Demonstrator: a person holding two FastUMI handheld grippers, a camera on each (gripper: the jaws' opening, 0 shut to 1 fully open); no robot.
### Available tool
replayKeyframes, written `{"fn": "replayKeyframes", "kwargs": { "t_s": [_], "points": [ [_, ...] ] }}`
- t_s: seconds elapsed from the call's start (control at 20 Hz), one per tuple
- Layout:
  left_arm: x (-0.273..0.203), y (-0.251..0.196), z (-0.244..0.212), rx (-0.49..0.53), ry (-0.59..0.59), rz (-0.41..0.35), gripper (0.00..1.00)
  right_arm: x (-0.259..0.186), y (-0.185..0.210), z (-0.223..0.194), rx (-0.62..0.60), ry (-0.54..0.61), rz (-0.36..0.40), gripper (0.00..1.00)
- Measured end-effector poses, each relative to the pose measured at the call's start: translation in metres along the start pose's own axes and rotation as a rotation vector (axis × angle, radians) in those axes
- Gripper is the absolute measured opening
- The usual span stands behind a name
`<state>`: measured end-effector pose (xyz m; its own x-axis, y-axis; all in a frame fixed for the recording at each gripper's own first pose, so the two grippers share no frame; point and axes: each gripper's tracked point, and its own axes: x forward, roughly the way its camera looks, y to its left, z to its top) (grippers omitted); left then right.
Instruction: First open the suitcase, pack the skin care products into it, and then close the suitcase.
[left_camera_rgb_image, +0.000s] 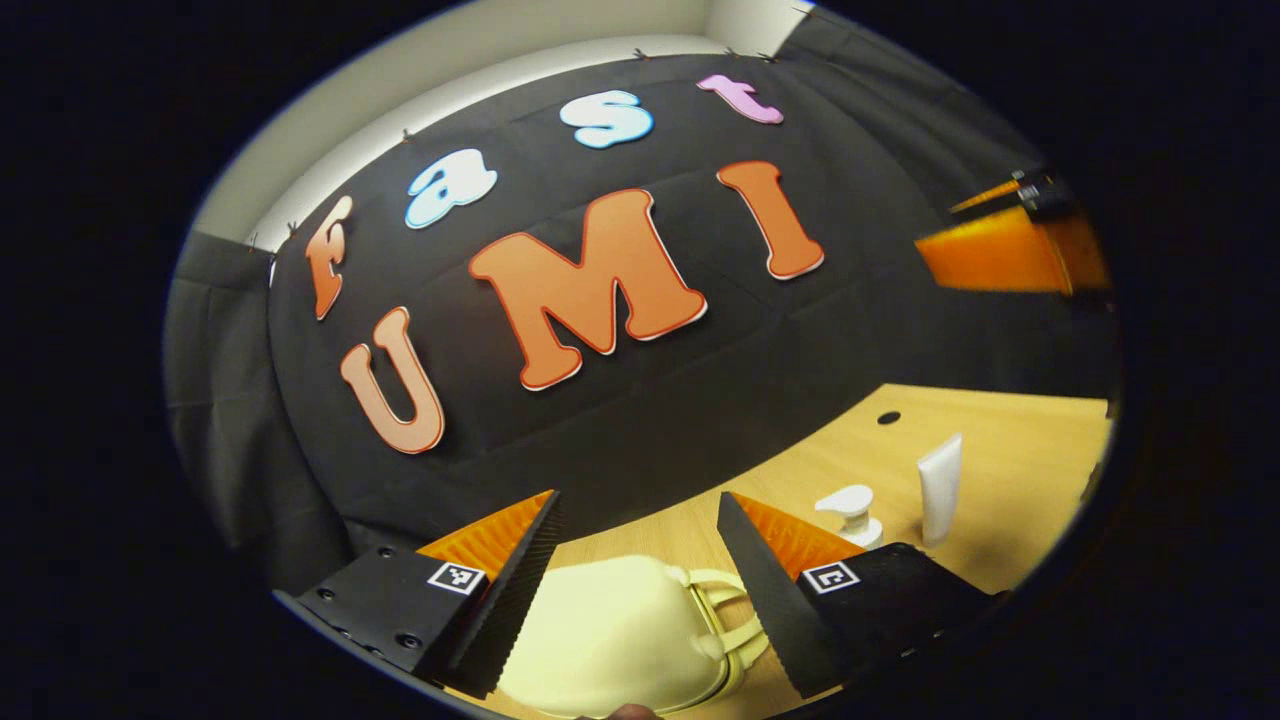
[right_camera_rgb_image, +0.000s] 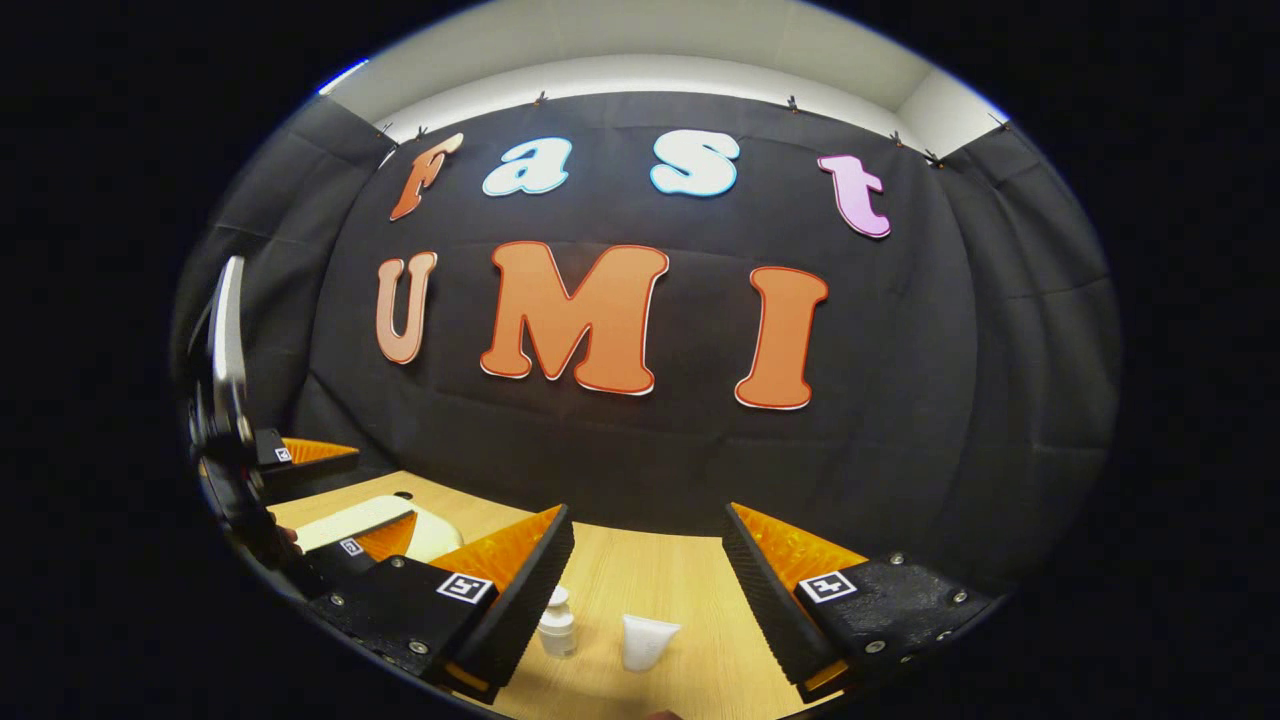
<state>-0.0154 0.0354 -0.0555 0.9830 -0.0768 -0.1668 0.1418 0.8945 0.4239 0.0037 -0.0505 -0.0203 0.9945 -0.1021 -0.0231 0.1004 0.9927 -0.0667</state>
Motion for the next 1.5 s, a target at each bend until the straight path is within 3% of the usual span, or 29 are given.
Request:
{"fn": "replayKeyframes", "kwargs": {
  "t_s": [0.7,0.9,1.2,1.3,1.4,1.45,1.5],
  "points": [
    [0.008,-0.038,-0.087,0.479,0.147,-0.190,0.97,-0.016,-0.041,-0.026,0.003,0.055,-0.075,0.95],
    [0.010,-0.052,-0.114,0.625,0.178,-0.215,0.98,-0.019,-0.049,-0.034,0.005,0.077,-0.085,0.95],
    [0.023,-0.050,-0.144,0.759,0.265,-0.201,0.87,-0.021,-0.054,-0.039,0.010,0.083,-0.093,0.95],
    [0.029,-0.050,-0.150,0.786,0.283,-0.200,0.76,-0.021,-0.052,-0.040,0.008,0.086,-0.088,0.95],
    [0.031,-0.047,-0.149,0.827,0.276,-0.173,0.75,-0.023,-0.051,-0.042,0.001,0.088,-0.083,0.95],
    [0.032,-0.047,-0.146,0.841,0.269,-0.166,0.58,-0.023,-0.051,-0.043,-0.002,0.090,-0.083,0.95],
    [0.032,-0.046,-0.145,0.846,0.264,-0.165,0.49,-0.024,-0.050,-0.044,-0.005,0.096,-0.081,0.95]
  ]
}}
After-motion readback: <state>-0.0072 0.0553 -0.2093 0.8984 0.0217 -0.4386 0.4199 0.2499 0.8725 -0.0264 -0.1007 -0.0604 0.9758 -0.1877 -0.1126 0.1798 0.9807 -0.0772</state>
